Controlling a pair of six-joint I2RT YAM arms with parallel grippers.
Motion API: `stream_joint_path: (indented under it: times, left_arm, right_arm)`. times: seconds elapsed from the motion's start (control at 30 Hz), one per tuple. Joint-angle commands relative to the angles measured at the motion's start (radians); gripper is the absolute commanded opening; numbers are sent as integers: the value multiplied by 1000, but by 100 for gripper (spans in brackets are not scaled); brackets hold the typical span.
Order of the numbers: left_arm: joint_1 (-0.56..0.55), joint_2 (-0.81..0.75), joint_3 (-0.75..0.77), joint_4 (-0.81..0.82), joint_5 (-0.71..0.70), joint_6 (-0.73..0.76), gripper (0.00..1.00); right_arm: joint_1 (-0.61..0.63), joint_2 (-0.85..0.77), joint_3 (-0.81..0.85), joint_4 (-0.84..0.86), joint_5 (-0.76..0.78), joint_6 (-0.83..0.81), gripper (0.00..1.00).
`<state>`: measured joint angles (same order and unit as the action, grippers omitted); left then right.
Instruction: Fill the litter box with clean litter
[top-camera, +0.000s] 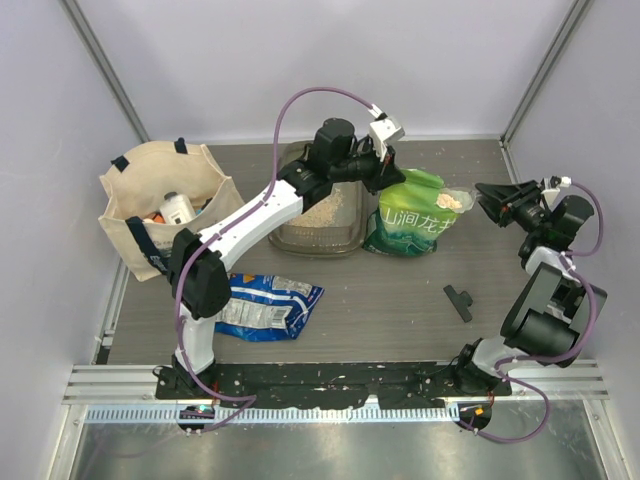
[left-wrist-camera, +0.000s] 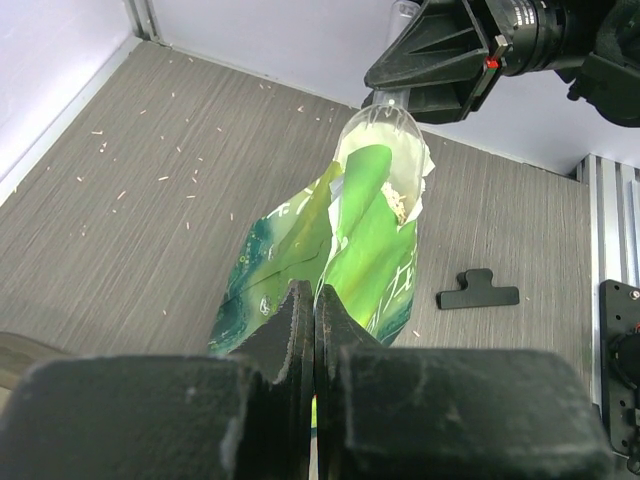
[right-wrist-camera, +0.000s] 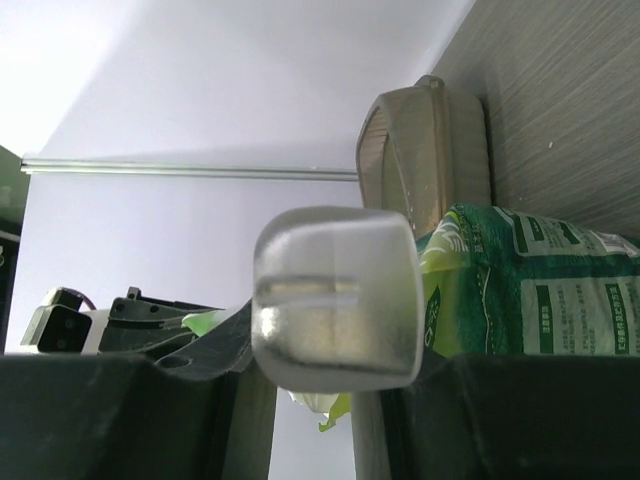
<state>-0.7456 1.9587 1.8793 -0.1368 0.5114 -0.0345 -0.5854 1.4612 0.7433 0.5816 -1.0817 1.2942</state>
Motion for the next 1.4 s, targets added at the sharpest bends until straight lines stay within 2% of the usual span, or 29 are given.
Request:
stream_joint_path:
  times: [0.0,0.23,0.53,0.97,1.13,1.27,1.37]
  left_arm:
    - [26,-47,83,49,-24,30,0]
    - [34,-49,75,60,-24,30,0]
    - [38,-40,81,78,-27,25,0]
    - [45,-43,80,88,-42,28,0]
    - [46,-43,78,92,-45,25,0]
    - [46,-44,73,88,-44,24,0]
    - [46,-47,69,75,-45,25,0]
  right_arm:
    - [-30,27,-9,228,-35,129,1]
    - [-90,10,-35,213,-69,137,1]
    - [-97,-7,-4,204,-66,165,1]
    - [-116,-29,68,113,-86,103,1]
    - [-114,-13,41,89,-75,79,1]
    - [-113,22,-8,193,-58,146,1]
    - [-113,47,-24,314,-38,266,1]
